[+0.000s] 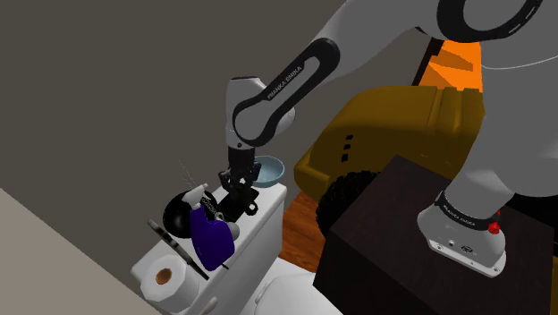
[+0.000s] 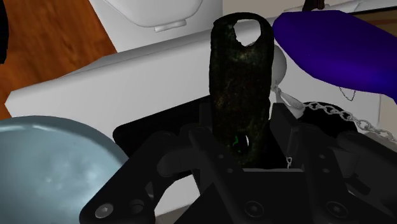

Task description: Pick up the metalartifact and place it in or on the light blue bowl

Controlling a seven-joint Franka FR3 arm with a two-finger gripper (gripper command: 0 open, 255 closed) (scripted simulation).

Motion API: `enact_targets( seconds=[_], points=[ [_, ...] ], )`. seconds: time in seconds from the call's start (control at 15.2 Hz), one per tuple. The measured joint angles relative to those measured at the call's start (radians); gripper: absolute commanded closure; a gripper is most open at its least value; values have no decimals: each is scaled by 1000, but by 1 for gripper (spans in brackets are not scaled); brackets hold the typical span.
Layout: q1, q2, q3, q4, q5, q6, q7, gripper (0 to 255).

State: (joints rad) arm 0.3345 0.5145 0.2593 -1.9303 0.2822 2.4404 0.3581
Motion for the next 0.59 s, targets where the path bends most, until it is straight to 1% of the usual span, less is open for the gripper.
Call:
enact_targets(
  seconds=[0.59],
  points=[
    [-4,-81,3,7,-1,-84,25,255]
  ],
)
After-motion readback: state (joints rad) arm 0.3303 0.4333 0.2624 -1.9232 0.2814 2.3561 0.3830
